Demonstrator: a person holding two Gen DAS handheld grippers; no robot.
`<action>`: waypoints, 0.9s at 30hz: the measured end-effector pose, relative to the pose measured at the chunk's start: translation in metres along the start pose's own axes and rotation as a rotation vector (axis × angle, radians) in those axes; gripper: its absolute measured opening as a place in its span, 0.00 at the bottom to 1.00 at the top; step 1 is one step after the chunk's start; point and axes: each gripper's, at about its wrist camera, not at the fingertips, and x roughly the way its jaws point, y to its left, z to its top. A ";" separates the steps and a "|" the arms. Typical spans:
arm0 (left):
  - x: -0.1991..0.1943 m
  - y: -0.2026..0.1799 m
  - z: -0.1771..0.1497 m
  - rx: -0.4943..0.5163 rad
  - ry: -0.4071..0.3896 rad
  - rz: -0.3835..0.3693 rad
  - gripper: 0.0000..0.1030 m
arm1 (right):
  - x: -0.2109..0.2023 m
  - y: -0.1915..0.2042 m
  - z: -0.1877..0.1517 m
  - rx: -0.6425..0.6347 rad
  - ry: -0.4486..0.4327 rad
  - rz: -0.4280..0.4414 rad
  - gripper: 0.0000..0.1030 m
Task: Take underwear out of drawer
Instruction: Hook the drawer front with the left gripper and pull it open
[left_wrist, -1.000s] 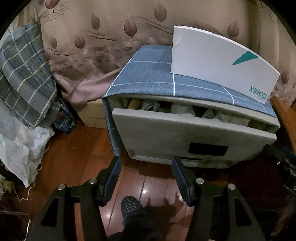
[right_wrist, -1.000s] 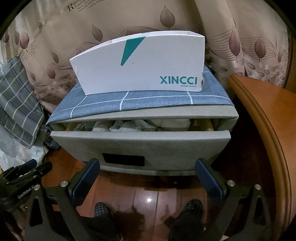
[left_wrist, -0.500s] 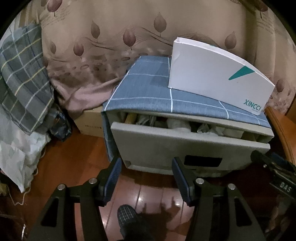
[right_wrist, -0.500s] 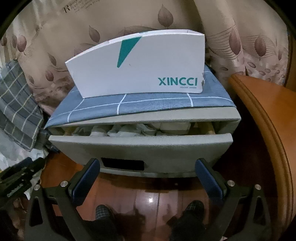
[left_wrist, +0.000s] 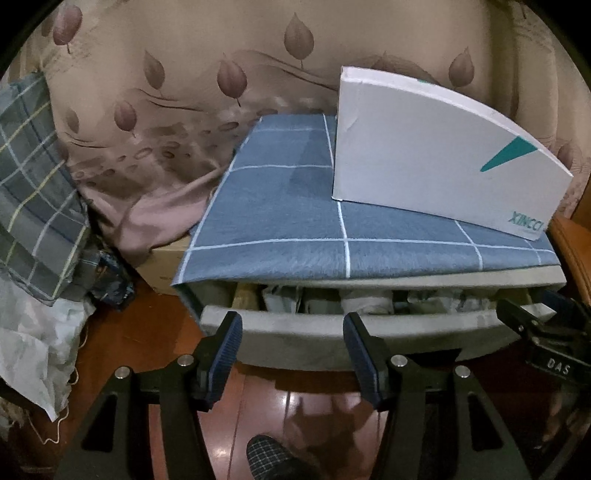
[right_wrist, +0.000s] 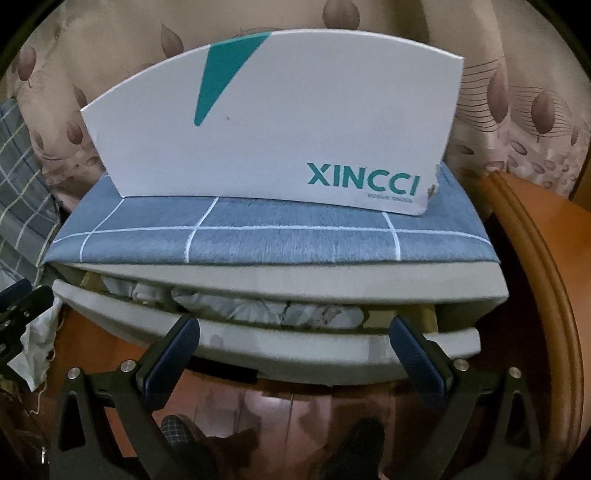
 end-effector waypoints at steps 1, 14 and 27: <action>0.006 -0.001 0.002 0.003 0.007 -0.003 0.57 | 0.002 0.001 0.001 -0.002 0.001 -0.001 0.99; 0.056 -0.021 0.008 0.056 0.044 -0.013 0.57 | 0.028 -0.004 0.006 0.013 0.034 0.013 0.99; 0.071 -0.018 0.010 0.071 0.138 -0.056 0.57 | 0.044 -0.005 0.019 0.023 0.108 0.009 0.99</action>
